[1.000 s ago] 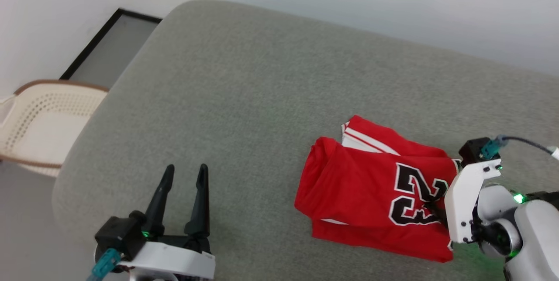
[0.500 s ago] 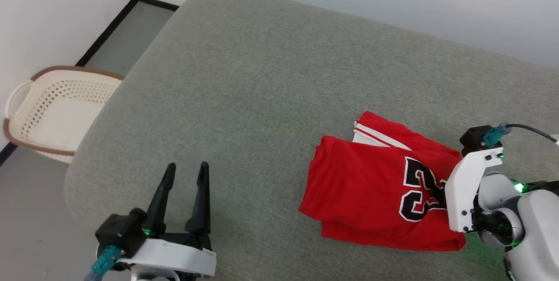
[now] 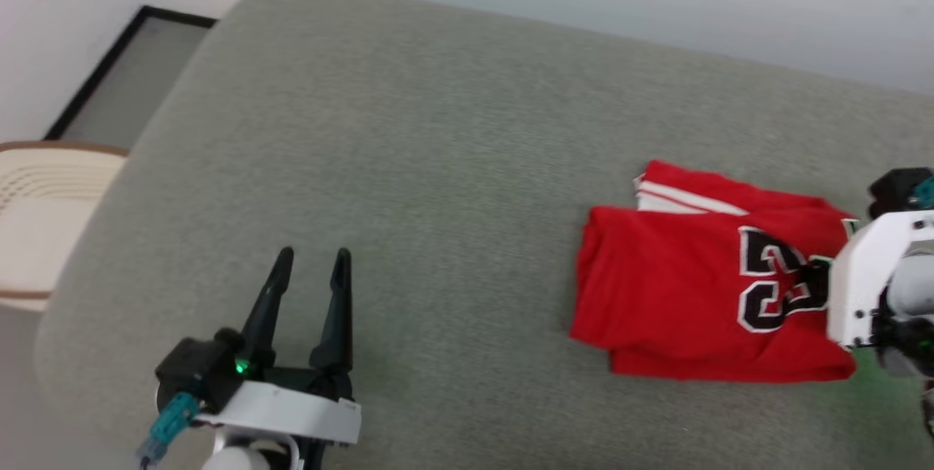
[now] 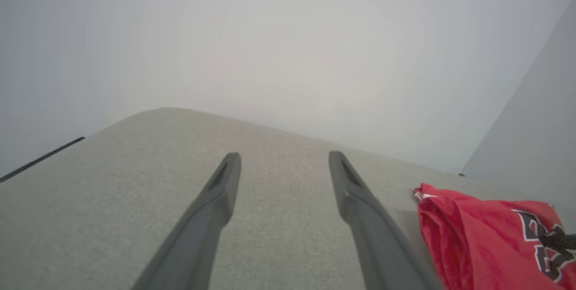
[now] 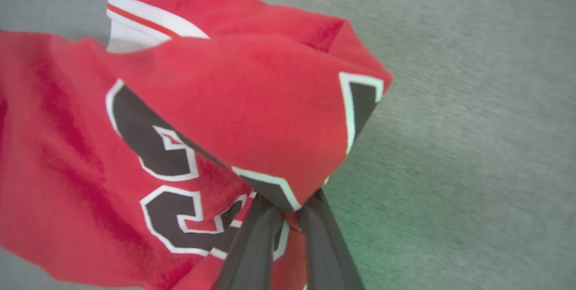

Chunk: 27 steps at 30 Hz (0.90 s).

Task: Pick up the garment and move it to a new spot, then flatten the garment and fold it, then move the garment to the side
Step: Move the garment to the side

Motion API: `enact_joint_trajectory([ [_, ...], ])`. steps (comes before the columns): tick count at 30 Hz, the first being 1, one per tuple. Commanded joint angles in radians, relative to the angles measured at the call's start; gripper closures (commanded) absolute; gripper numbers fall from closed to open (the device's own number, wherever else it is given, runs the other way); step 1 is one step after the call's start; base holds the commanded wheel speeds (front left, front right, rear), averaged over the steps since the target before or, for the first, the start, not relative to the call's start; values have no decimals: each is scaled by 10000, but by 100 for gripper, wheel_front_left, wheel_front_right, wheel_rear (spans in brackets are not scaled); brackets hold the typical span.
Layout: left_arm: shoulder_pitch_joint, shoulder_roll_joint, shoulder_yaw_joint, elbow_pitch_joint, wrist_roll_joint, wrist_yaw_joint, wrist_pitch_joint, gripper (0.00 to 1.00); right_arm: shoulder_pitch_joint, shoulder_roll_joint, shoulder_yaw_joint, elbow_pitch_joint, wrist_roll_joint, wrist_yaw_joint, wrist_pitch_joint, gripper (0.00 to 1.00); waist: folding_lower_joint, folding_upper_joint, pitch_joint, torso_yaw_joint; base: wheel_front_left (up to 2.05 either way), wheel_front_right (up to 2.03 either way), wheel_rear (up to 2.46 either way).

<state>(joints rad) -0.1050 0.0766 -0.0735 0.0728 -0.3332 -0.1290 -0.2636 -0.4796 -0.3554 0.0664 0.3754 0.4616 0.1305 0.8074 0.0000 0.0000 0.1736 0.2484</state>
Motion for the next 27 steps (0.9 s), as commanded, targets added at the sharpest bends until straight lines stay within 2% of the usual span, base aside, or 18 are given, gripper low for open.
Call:
enact_joint_trajectory([
  [1, -260, 112, -135, -60, 58, -30, -5, 0, -165, -275, -93, 120, 135, 1, -182, 100, 0, 0, 303, -650, 0, 0, 0],
  [10, -920, 524, -428, -153, 44, -30, -5, 0, -704, -1174, -160, 623, 475, -1, -740, 100, 0, 0, 977, -1713, 0, 0, 0],
  [13, -1321, 818, -503, -183, 44, -30, -4, 0, -988, -1604, -191, 884, 635, 1, -1038, 100, 0, 0, 1442, -2208, 0, 0, 0],
  [27, -2383, 1634, -726, -536, 241, -30, -4, 0, -1690, -2685, -132, 1543, 1034, -4, -2115, 100, 0, 0, 2997, -3584, 0, 0, 0],
])
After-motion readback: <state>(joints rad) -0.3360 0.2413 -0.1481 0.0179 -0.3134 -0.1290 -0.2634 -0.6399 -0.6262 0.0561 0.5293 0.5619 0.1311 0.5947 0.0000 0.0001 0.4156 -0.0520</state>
